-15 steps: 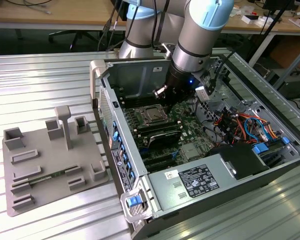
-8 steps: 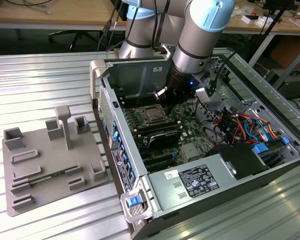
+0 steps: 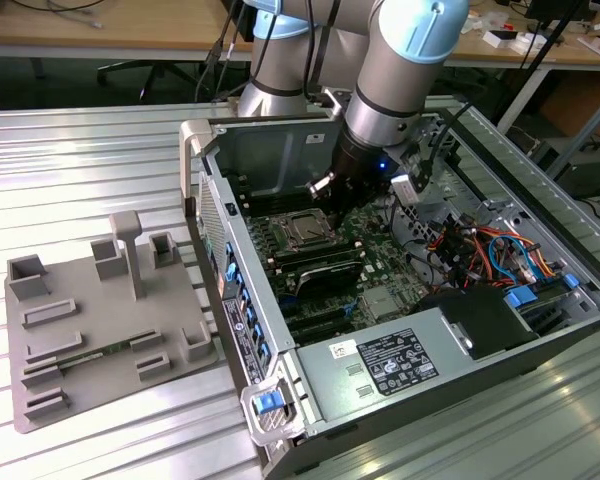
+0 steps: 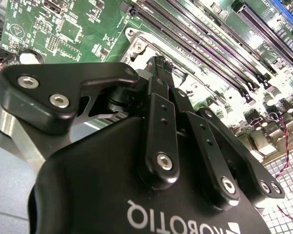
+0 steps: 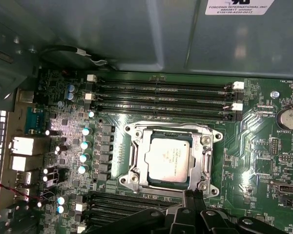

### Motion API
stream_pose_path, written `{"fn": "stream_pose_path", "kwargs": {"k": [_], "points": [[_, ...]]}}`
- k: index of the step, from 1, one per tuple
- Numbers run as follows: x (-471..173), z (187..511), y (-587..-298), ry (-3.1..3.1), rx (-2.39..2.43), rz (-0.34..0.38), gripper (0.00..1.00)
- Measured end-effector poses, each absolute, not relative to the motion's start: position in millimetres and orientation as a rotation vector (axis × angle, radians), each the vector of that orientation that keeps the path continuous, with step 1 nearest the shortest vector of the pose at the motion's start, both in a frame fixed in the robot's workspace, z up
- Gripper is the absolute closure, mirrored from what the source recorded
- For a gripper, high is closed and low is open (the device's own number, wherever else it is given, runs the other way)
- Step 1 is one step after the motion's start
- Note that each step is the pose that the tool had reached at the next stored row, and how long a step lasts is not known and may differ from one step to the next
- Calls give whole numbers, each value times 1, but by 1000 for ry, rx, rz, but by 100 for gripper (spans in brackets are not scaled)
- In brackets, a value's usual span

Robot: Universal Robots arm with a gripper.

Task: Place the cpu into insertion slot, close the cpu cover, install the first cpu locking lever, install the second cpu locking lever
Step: 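Install the second cpu locking lever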

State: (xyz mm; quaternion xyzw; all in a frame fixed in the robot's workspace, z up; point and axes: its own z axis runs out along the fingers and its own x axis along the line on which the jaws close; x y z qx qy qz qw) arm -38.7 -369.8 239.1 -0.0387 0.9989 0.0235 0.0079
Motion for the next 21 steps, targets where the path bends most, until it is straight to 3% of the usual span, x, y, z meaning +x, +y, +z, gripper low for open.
{"fn": "stream_pose_path", "kwargs": {"k": [21], "points": [[-39, 235, -365, 3123, -121, 74, 89]]}}
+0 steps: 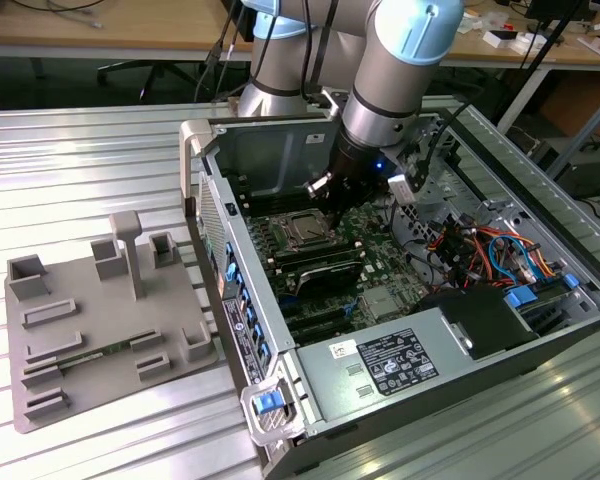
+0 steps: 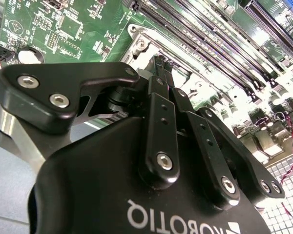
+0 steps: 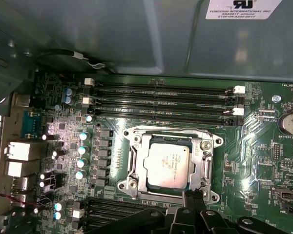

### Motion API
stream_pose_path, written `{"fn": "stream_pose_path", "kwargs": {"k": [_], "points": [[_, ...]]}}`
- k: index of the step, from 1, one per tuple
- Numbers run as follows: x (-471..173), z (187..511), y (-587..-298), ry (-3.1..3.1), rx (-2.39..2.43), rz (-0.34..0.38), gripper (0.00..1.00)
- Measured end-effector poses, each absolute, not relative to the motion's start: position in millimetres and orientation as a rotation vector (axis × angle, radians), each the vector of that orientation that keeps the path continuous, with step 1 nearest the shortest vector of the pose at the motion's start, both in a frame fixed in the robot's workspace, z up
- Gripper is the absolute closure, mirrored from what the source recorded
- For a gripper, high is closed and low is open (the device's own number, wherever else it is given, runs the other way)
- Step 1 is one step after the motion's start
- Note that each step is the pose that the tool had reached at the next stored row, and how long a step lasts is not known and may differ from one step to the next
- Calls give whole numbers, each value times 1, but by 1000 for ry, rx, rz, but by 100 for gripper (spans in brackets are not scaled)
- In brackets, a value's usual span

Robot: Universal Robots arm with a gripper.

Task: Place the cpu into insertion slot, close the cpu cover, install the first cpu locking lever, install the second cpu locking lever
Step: 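Install the second cpu locking lever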

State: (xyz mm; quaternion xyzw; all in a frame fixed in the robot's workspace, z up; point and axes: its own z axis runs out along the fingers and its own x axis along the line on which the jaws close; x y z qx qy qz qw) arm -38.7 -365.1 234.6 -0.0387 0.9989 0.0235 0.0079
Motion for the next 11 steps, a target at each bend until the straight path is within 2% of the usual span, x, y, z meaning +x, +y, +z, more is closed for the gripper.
{"fn": "stream_pose_path", "kwargs": {"k": [11], "points": [[-39, 232, -365, 3123, -121, 73, 89]]}}
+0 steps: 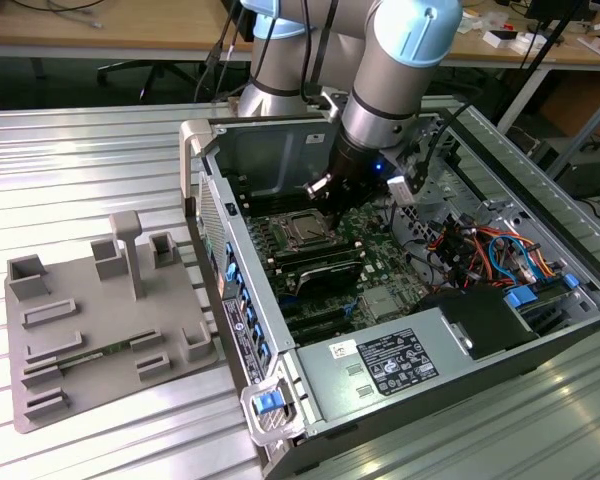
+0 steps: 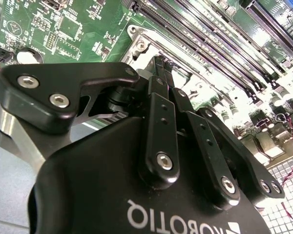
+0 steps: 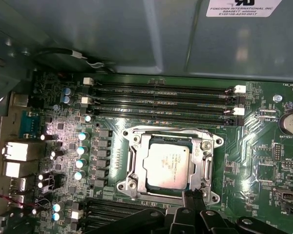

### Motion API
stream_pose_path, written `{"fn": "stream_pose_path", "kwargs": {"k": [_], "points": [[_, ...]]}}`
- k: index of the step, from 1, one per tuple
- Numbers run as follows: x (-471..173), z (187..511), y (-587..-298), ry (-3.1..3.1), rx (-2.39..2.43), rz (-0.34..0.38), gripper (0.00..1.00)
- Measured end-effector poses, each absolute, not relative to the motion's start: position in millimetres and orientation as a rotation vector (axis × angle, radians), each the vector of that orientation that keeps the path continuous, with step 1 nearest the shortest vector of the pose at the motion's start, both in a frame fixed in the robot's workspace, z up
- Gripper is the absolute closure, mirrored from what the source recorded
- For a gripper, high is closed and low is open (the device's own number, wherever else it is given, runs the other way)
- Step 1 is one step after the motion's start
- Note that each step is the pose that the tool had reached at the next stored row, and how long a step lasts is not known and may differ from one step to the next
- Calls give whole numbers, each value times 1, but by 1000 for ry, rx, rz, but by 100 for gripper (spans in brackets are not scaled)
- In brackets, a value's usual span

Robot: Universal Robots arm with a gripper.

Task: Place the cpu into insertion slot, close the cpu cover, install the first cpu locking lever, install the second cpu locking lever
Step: 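Install the second cpu locking lever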

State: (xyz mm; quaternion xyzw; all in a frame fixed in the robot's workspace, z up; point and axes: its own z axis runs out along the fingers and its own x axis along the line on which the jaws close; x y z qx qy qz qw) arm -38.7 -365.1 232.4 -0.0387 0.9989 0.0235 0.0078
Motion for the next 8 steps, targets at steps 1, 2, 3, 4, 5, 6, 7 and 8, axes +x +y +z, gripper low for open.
{"fn": "stream_pose_path", "kwargs": {"k": [1, 2, 3, 4, 5, 6, 7, 8], "points": [[-39, 232, -365, 3123, -121, 73, 89], [-39, 232, -365, 3123, -121, 74, 89], [-39, 232, -365, 3123, -121, 73, 89], [-39, 232, -365, 3123, -121, 73, 89], [-39, 232, -365, 3123, -121, 73, 89], [-39, 231, -365, 3123, -121, 73, 89], [-39, 231, -365, 3123, -121, 73, 89], [-39, 231, -365, 3123, -121, 73, 89]]}}
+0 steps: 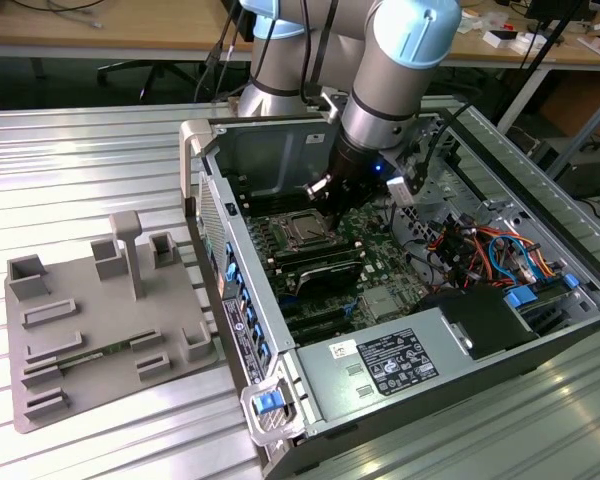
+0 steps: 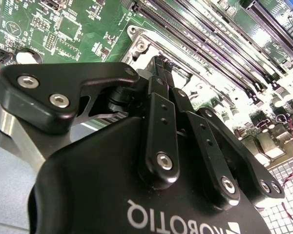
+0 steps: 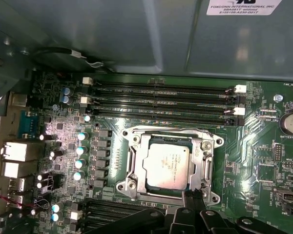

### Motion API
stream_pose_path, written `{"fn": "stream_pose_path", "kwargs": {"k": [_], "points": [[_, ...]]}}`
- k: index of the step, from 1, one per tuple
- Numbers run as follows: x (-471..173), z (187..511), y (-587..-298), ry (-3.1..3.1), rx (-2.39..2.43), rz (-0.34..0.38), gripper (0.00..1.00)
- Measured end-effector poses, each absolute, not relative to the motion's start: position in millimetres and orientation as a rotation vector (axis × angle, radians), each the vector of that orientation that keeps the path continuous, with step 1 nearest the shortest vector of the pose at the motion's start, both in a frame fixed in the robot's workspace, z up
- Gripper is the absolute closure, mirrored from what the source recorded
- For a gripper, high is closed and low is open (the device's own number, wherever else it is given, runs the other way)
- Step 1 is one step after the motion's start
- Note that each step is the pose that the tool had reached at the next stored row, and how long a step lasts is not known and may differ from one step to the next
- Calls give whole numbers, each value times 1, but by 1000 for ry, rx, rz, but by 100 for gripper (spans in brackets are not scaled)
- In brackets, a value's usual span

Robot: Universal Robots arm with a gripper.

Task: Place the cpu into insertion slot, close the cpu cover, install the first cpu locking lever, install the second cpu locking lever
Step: 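Install the second cpu locking lever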

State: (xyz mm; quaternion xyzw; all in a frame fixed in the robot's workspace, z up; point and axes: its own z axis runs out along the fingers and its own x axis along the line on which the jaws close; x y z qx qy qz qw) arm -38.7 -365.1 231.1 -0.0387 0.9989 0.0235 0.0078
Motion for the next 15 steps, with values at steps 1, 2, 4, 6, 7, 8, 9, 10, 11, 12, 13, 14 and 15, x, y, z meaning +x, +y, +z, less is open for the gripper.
{"fn": "stream_pose_path", "kwargs": {"k": [1, 2, 4, 6, 7, 8, 9, 10, 11, 12, 13, 14, 15], "points": [[-39, 231, -365, 3123, -121, 73, 89], [-39, 231, -365, 3123, -121, 73, 89], [-39, 230, -365, 3123, -121, 73, 89], [-39, 230, -365, 3123, -121, 73, 89], [-39, 230, -365, 3123, -121, 73, 89], [-39, 230, -365, 3123, -121, 73, 89], [-39, 229, -365, 3123, -121, 73, 89], [-39, 229, -365, 3123, -121, 73, 89], [-39, 229, -365, 3123, -121, 73, 89], [-39, 229, -365, 3123, -121, 73, 89], [-39, 229, -365, 3123, -121, 73, 89], [-39, 228, -365, 3123, -121, 73, 89], [-39, 227, -365, 3123, -121, 73, 89]]}}
